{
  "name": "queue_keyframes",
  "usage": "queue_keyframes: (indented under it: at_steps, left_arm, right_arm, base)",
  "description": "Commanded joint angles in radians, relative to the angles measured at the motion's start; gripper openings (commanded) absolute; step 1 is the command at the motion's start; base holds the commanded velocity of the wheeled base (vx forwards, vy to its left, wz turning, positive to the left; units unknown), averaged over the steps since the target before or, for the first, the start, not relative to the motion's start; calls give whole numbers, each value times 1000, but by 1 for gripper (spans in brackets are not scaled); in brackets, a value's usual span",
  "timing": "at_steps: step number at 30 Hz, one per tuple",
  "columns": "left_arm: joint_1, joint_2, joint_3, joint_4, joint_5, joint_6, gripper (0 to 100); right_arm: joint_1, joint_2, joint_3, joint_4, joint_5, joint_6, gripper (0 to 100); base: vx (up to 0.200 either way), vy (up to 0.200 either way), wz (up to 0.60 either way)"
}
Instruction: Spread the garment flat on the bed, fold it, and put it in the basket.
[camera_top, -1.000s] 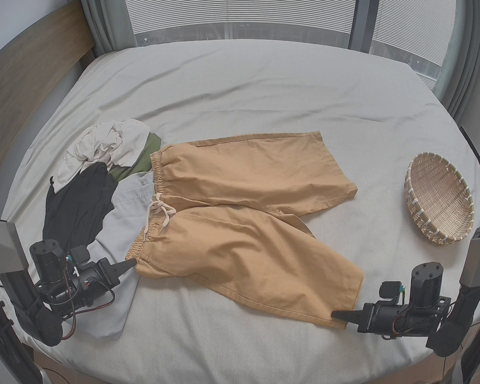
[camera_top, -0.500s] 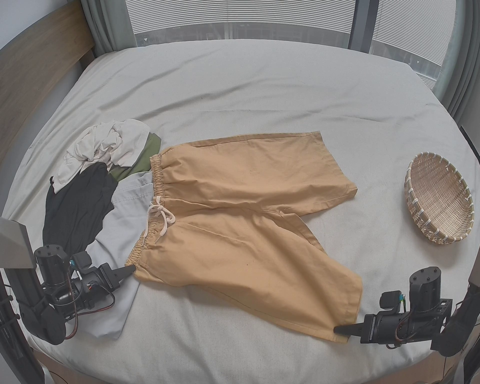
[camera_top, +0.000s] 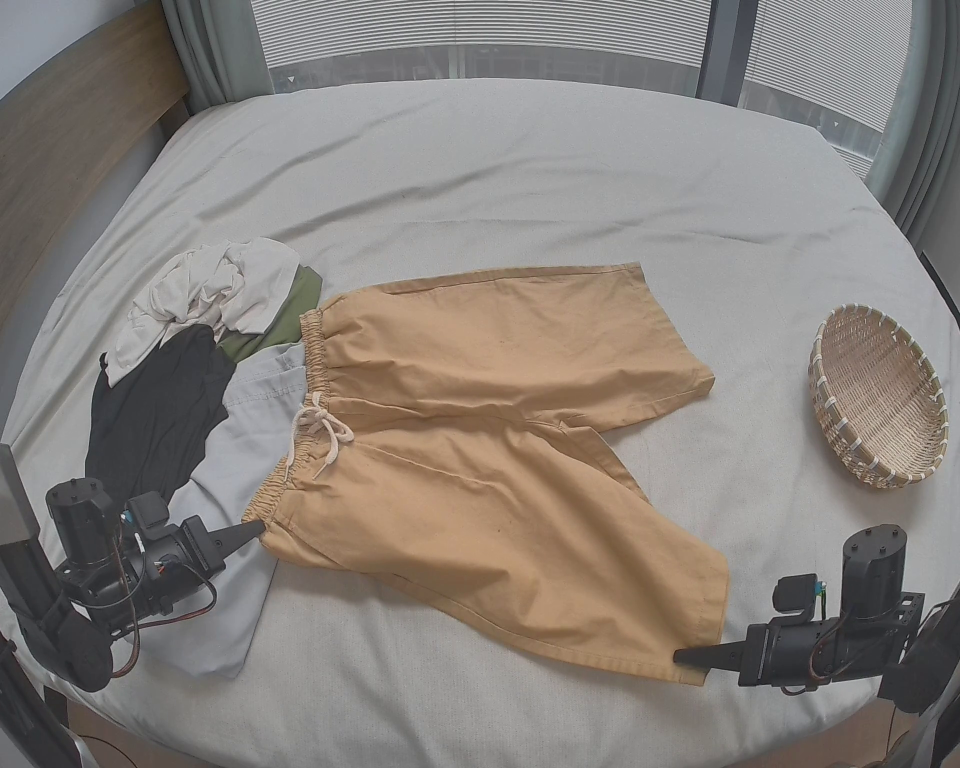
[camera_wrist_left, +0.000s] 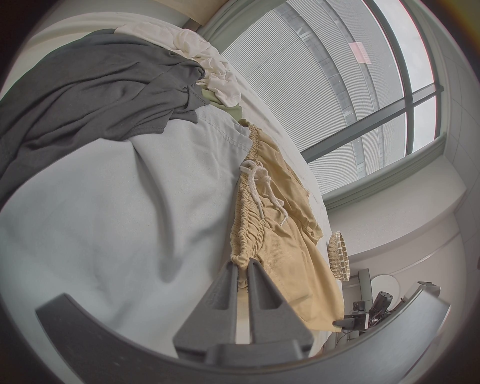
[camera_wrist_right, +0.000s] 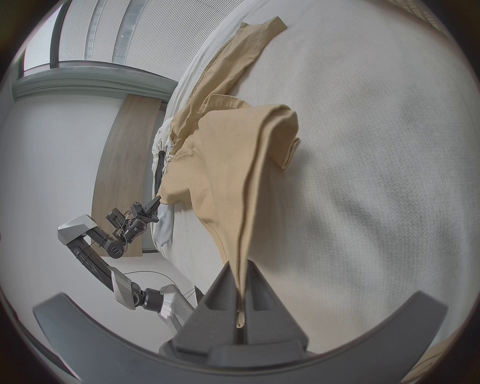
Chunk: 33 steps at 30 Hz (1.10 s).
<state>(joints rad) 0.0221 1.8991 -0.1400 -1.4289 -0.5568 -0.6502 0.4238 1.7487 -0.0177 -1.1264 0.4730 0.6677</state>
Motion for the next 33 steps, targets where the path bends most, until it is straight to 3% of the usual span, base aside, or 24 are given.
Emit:
queue_keyframes:
  at_steps: [1, 7, 15, 16, 18, 19, 28, 33]
  left_arm:
    - [4, -20, 5, 21, 2, 3, 0]
    - [28, 23, 11, 73, 3, 41, 0]
    - [87, 58, 0, 68, 3, 72, 0]
    - [87, 58, 0, 67, 2, 72, 0]
    - [84, 58, 7, 64, 3, 77, 0]
    - [84, 58, 3, 61, 3, 83, 100]
    - [79, 52, 7, -21, 2, 78, 100]
    - [78, 55, 17, -79, 2, 70, 100]
  right_arm:
    - [-5, -8, 18, 22, -1, -3, 0]
    - [-7, 5, 18, 92, -4, -74, 0]
    - [-7, 17, 16, 82, -8, -89, 0]
    - [-5, 18, 15, 82, -8, -89, 100]
    - [-5, 21, 13, 82, -8, -88, 100]
    - [-5, 28, 5, 80, -10, -85, 100]
    - [-103, 54, -64, -38, -50, -59, 100]
    - [-143, 135, -110, -194, -68, 70, 100]
  base:
    - [0, 0, 0]
    - [0, 0, 0]
    - [0, 0, 0]
    - [0, 0, 0]
    - [0, 0, 0]
    - [0, 0, 0]
    - [0, 0, 0]
    - [0, 0, 0]
